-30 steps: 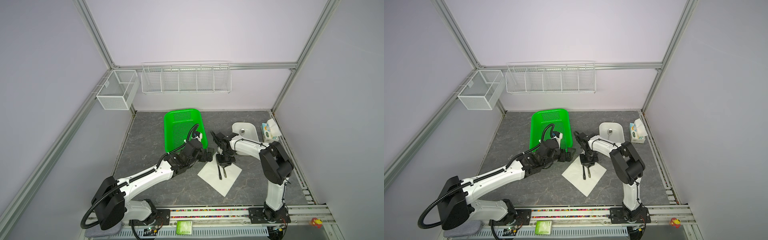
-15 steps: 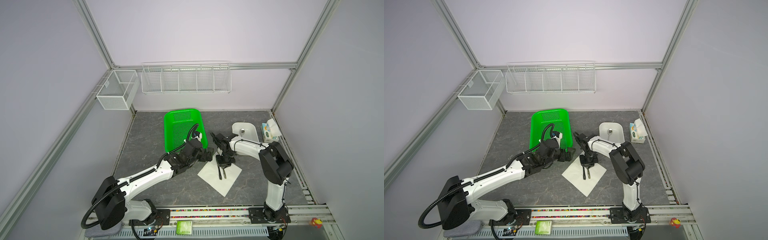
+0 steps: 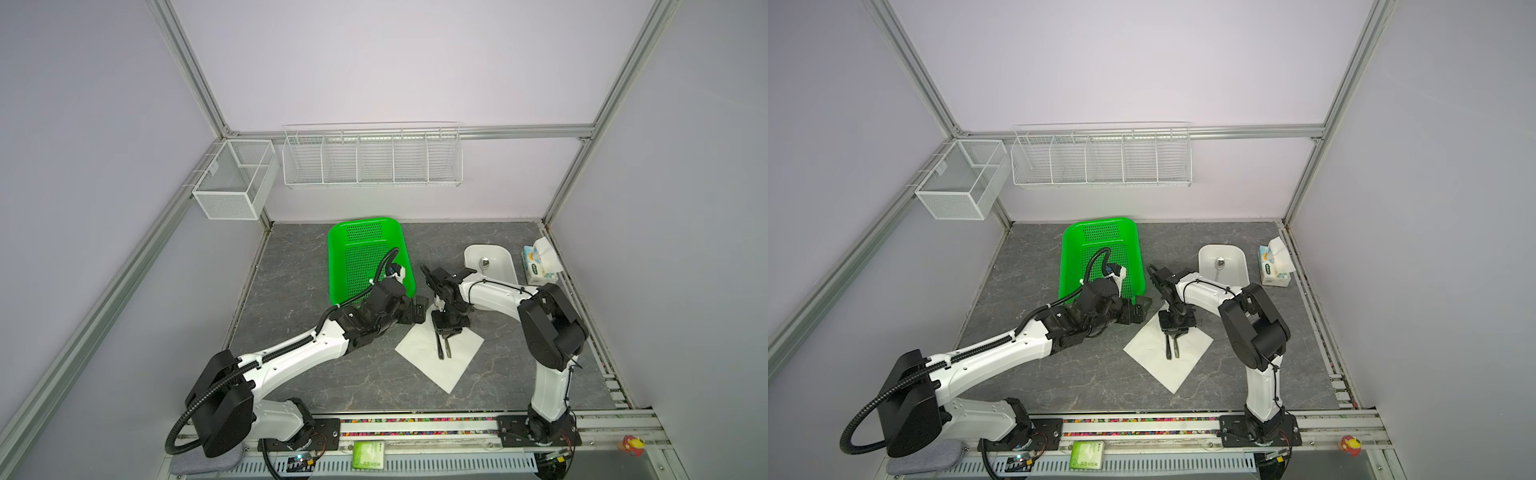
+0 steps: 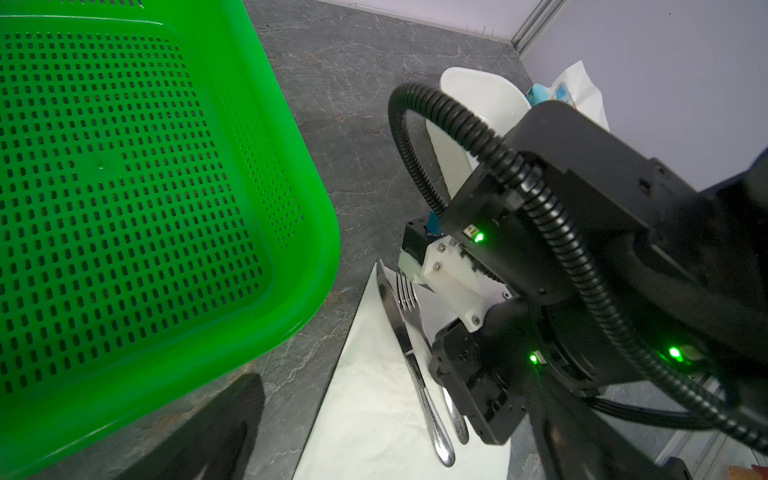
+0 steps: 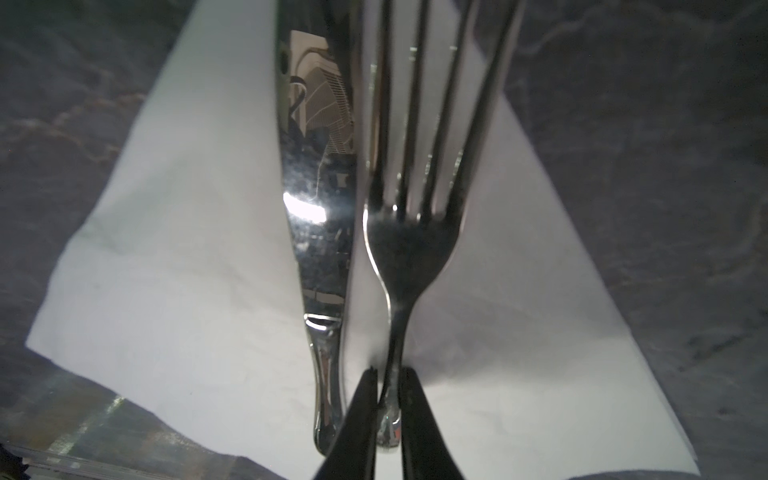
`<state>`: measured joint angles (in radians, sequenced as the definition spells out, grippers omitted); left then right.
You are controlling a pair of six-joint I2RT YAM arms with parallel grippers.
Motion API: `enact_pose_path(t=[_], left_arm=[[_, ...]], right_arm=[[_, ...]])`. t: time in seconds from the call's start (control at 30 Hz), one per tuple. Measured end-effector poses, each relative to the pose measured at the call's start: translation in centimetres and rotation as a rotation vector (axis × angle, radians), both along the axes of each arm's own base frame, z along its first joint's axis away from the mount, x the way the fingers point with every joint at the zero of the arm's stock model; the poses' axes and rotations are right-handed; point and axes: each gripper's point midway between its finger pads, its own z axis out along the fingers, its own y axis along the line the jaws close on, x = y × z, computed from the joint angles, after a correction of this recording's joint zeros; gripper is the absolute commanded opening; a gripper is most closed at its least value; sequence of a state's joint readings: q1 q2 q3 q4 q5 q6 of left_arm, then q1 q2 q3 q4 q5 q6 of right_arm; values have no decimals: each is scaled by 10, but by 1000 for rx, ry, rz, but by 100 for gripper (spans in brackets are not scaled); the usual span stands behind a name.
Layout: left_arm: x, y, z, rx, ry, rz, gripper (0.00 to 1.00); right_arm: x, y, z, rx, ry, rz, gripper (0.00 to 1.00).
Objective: Place the utensils on the paper napkin and roll it up
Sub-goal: 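Lower the fork onto the napkin beside the knife and open the right gripper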
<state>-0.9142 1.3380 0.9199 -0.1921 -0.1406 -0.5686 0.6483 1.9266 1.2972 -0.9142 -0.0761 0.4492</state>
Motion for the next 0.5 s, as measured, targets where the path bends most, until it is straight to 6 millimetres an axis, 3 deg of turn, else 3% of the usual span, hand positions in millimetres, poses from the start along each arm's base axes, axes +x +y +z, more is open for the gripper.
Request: enact_pose_path(t=[0.37, 0.5], left_arm=[[-1, -1, -2, 1, 6, -6, 99], [-1, -1, -2, 2, 7, -6, 99]], right_arm=[[1, 2, 0, 7, -4, 2, 17], [1, 2, 0, 7, -4, 1, 23]])
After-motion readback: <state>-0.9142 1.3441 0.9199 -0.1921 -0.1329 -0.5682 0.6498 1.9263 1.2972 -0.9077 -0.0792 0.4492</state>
